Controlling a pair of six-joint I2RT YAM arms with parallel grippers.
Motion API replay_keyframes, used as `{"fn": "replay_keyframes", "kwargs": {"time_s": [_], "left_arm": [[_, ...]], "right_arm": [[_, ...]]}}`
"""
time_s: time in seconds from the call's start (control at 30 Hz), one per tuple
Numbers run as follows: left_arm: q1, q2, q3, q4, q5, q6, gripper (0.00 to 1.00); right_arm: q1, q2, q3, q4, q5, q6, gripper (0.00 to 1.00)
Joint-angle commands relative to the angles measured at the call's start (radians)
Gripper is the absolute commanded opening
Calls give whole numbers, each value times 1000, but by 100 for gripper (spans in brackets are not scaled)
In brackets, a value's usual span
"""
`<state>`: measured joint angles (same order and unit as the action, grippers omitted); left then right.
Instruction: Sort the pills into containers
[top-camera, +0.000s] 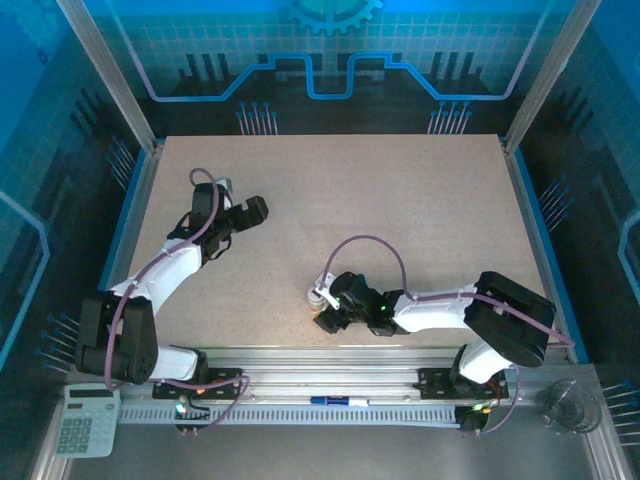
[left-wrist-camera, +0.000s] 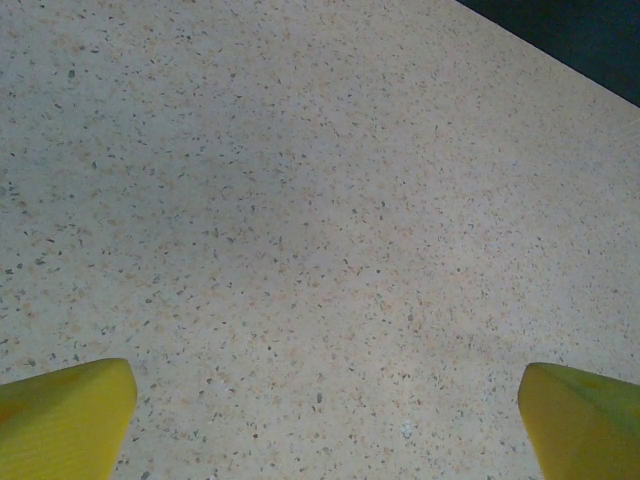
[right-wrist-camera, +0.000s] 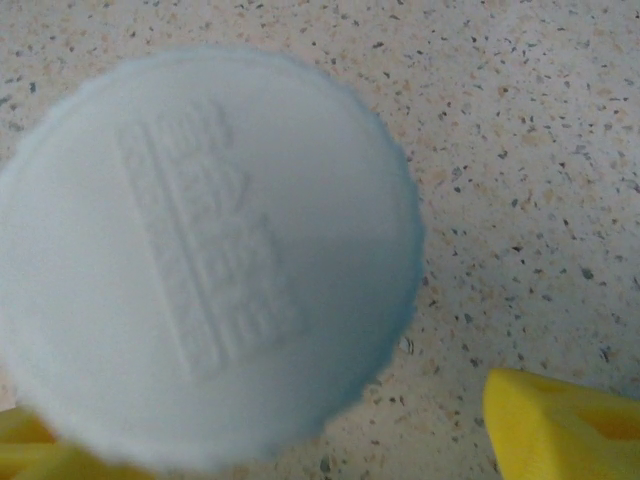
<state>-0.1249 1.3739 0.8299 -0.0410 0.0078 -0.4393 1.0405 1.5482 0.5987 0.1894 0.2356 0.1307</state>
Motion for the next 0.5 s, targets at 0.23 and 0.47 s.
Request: {"fn": "replay_keyframes", "kwargs": {"time_s": [0.23,0.47], "left_arm": [[-7,13,42,1,20,7,99],[-8,13,45,6,26,2,99]], "right_arm": [[-38,81,69,56,-28,-12,63],[-75,145,121,74,-45,-9,63]]}}
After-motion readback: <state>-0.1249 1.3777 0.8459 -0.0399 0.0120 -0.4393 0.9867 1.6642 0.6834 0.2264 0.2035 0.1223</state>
